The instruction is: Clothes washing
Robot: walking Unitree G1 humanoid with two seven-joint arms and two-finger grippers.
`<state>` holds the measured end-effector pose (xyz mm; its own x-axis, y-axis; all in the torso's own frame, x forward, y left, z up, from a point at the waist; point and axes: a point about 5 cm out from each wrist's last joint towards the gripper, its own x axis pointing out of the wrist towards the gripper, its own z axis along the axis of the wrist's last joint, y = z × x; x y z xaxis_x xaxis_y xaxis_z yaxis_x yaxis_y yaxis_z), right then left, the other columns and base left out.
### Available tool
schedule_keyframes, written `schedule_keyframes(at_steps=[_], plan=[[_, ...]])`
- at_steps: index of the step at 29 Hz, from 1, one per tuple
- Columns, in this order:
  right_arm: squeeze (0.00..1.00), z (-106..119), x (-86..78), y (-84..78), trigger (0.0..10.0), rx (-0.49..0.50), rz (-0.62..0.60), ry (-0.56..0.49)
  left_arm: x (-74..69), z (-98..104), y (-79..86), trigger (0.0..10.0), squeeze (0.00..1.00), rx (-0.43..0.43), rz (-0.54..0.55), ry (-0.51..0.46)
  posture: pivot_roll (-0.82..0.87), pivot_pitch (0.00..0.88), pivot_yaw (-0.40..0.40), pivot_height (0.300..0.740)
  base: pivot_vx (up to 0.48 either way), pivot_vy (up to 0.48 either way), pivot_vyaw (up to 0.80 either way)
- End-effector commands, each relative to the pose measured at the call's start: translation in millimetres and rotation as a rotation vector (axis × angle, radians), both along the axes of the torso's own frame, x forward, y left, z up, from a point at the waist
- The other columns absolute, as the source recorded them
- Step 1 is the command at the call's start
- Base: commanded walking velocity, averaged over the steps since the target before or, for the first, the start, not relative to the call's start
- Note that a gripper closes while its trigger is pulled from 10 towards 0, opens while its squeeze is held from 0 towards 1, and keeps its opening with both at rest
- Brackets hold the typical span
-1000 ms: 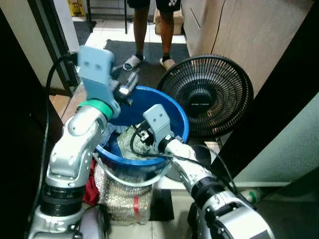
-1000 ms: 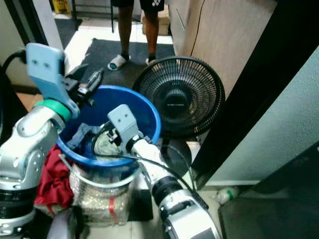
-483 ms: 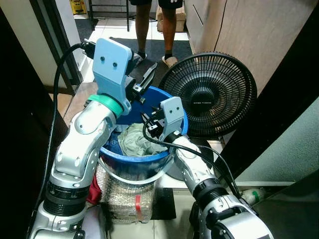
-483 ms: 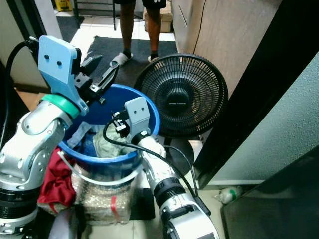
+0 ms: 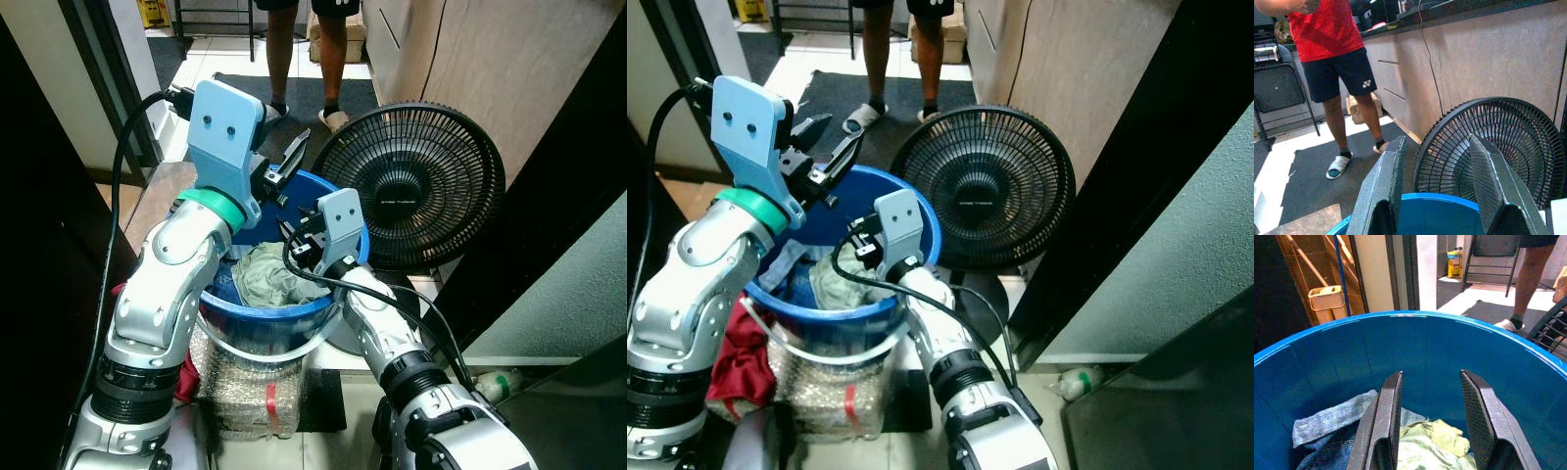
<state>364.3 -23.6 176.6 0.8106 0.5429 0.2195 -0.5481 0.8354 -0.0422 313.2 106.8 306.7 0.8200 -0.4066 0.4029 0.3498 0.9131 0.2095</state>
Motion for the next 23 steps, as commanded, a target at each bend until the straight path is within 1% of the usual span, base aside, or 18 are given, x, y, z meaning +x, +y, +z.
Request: schedule_keyframes(at_steps=[1,2,4,5,6,7,9,13,14,15,16,17,18,19,20,21,22,23], plan=[[0.0,-7,-4.3,5.6,10.0,0.016,0.015,0.03,-0.2,-2,1.8,10.0,0.0,0.003,0.011,0.006,0.16,0.115,0.006,0.49,0.0,0.0,0.0],[0.0,-10,-7.9,6.2,10.0,-0.007,0.023,0.018,-3.8,-6,0.6,10.0,0.0,-0.017,-0.002,0.033,0.17,0.113,0.009,0.49,0.0,0.0,0.0],[0.0,-13,-9.4,6.0,10.0,-0.014,0.024,0.016,-5.3,-9,-0.9,10.0,0.0,-0.021,-0.009,0.046,0.17,0.113,0.009,0.49,0.0,0.0,0.0],[0.0,-14,-10.3,5.8,10.0,-0.018,0.024,0.015,-6.2,-17,-5.6,10.0,0.0,-0.012,-0.02,0.065,0.17,0.112,0.009,0.49,0.0,0.0,0.0],[0.0,-14,-10.3,5.8,10.0,-0.018,0.024,0.015,-6.2,-17,-5.6,10.0,0.0,-0.012,-0.02,0.065,0.17,0.112,0.009,0.49,0.0,0.0,0.0],[0.0,-14,-10.8,5.9,10.0,-0.018,0.024,0.015,-6.5,-24,-10.4,10.0,0.0,-0.003,-0.027,0.079,0.17,0.111,0.01,0.49,0.0,0.0,0.0],[0.0,-14,-11.1,6.3,10.0,-0.024,0.028,0.01,-6.2,-26,-14.4,10.0,0.0,-0.008,-0.035,0.087,0.16,0.11,0.011,0.49,0.0,0.0,0.0],[0.0,-15,-12.0,6.3,10.0,-0.037,0.032,0.005,-5.1,-26,-16.9,10.0,0.0,-0.014,-0.037,0.085,0.16,0.109,0.011,0.49,0.0,0.0,0.0],[0.0,-19,-13.5,5.9,10.0,-0.072,0.037,0.001,-3.6,-23,-17.7,10.0,0.0,-0.024,-0.04,0.081,0.16,0.107,0.013,0.49,0.0,0.0,0.0],[0.0,-19,-13.5,5.9,10.0,-0.072,0.037,0.001,-3.6,-23,-17.7,10.0,0.0,-0.024,-0.04,0.081,0.16,0.107,0.013,0.49,0.0,0.0,0.0],[0.0,-26,-15.7,4.1,10.0,-0.112,0.04,0.007,-1.7,-24,-18.9,10.0,0.0,-0.02,-0.046,0.084,0.16,0.108,0.012,0.49,0.0,0.0,0.0],[0.0,-26,-15.7,4.1,10.0,-0.112,0.04,0.007,-1.7,-24,-18.9,10.0,0.0,-0.02,-0.046,0.084,0.16,0.108,0.012,0.49,0.0,0.0,0.0],[0.0,-32,-17.3,1.6,10.0,-0.138,0.036,0.013,-0.1,-27,-20.0,10.0,0.0,-0.006,-0.047,0.093,0.16,0.108,0.012,0.49,0.0,0.0,0.0],[0.0,-32,-17.3,1.6,10.0,-0.138,0.036,0.013,-0.1,-27,-20.0,10.0,0.0,-0.006,-0.047,0.093,0.16,0.108,0.012,0.49,0.0,0.0,0.0],[0.0,-35,-17.5,-3.2,10.0,-0.154,0.021,0.014,1.7,-36,-20.1,10.0,0.0,0.015,-0.042,0.113,0.16,0.108,0.017,0.49,0.0,0.0,0.0],[0.0,-35,-17.5,-3.2,10.0,-0.154,0.021,0.014,1.7,-36,-20.1,10.0,0.0,0.015,-0.042,0.113,0.16,0.108,0.017,0.49,0.0,0.0,0.0],[0.0,-32,-15.8,-10.7,10.0,-0.139,-0.005,0.005,2.8,-43,-19.2,10.0,0.0,0.033,-0.035,0.134,0.16,0.108,0.017,0.49,0.0,0.0,0.0],[0.0,-32,-15.8,-10.7,10.0,-0.139,-0.005,0.005,2.8,-43,-19.2,10.0,0.0,0.033,-0.035,0.134,0.16,0.108,0.017,0.49,0.0,0.0,0.0]])
